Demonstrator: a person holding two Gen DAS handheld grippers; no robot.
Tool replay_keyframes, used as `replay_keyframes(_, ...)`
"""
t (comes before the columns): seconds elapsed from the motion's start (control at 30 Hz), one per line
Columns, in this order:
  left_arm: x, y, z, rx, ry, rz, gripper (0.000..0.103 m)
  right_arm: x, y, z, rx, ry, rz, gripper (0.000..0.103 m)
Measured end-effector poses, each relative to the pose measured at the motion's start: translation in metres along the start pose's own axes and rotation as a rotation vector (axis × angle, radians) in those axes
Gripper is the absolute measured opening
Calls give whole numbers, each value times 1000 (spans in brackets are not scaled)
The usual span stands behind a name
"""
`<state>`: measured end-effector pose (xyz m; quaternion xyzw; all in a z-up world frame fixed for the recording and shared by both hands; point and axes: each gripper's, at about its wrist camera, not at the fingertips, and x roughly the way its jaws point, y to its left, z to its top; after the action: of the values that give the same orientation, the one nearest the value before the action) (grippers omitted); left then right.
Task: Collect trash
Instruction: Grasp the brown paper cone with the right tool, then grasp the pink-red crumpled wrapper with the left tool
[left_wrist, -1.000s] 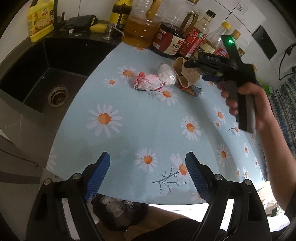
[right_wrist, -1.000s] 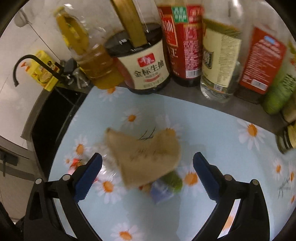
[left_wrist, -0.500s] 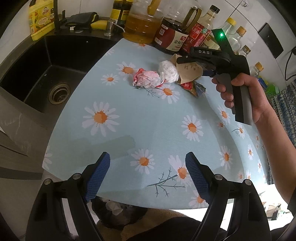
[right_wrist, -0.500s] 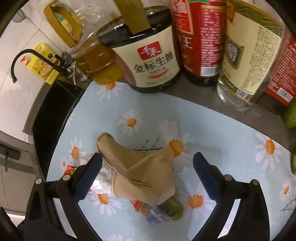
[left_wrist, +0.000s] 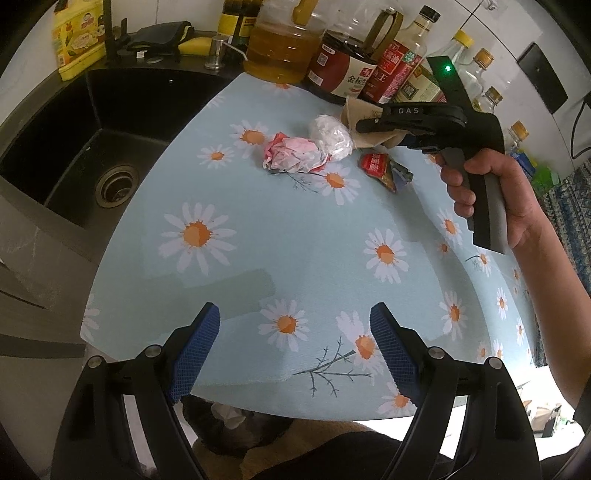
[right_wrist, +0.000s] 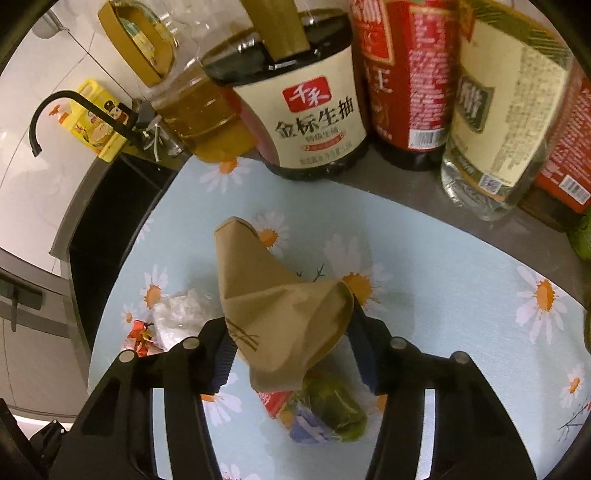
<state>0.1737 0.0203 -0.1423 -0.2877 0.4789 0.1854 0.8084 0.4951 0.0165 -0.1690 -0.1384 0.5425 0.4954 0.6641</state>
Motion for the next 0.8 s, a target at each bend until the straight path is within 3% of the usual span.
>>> replay_keyframes(0.37, 2, -5, 19, 60, -21, -22, 81, -52, -5, -31, 49, -104, -1, 53)
replay_keyframes(0.8, 21, -3, 83, 193, -13, 1, 81, -114, -6, -136, 146, -161, 34, 53)
